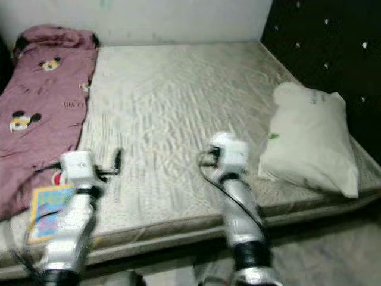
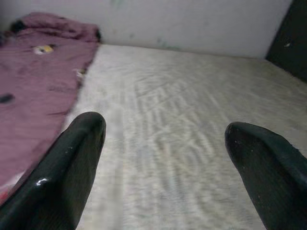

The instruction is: Clean up the room

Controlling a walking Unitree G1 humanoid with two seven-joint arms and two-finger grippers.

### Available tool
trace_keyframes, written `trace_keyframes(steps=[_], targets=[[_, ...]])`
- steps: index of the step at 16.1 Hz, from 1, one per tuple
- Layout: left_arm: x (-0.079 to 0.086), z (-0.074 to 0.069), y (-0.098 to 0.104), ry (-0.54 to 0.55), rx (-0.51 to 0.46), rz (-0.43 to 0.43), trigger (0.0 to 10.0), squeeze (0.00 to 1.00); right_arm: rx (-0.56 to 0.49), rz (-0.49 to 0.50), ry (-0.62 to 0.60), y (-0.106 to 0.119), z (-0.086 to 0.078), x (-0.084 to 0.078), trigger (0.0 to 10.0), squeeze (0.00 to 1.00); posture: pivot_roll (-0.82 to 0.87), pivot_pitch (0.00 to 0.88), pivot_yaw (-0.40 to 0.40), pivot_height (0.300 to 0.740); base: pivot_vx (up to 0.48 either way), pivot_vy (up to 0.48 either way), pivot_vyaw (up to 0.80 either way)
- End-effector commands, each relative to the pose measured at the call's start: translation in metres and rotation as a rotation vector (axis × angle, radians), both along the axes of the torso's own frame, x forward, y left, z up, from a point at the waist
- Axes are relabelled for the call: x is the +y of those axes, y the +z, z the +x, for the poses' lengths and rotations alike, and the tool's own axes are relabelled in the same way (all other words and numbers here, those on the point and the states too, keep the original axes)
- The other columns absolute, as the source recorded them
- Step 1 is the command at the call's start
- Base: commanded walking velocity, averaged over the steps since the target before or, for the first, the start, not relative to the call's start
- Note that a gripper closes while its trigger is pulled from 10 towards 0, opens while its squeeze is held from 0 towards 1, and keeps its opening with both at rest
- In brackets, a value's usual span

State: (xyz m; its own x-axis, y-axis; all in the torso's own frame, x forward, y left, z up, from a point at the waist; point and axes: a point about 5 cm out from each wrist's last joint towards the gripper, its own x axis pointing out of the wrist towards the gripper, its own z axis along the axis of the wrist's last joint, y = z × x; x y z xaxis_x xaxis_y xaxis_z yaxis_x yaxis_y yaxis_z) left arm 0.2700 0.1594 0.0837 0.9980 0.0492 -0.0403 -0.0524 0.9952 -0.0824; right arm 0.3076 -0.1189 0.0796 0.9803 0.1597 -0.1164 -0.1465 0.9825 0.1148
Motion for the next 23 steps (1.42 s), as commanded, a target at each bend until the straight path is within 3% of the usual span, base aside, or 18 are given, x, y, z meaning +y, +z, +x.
trace_keyframes(steps=[1,8,23], targets=[[-0.0083,0.0009,0.0003,-0.022,0.003,-0.020,10.0,0.00,0.005,-0.020,-0.026,-0.0011,-0.0003,-0.0113,10.0,0.00,-0.04,0.053,-0.008,0.740,0.000,0.480,0.00],[-0.0078,0.0018,0.0004,-0.019,0.004,-0.037,10.0,0.00,-0.012,-0.054,-0.005,0.0008,0.0008,-0.0089,10.0,0.00,-0.04,0.068,-0.009,0.740,0.000,0.480,0.00],[-0.0037,0.0040,0.0020,0.004,-0.002,-0.054,10.0,0.00,-0.020,-0.032,-0.006,0.0036,0.0040,-0.0086,10.0,0.00,-0.04,0.064,-0.017,0.740,0.000,0.480,0.00]])
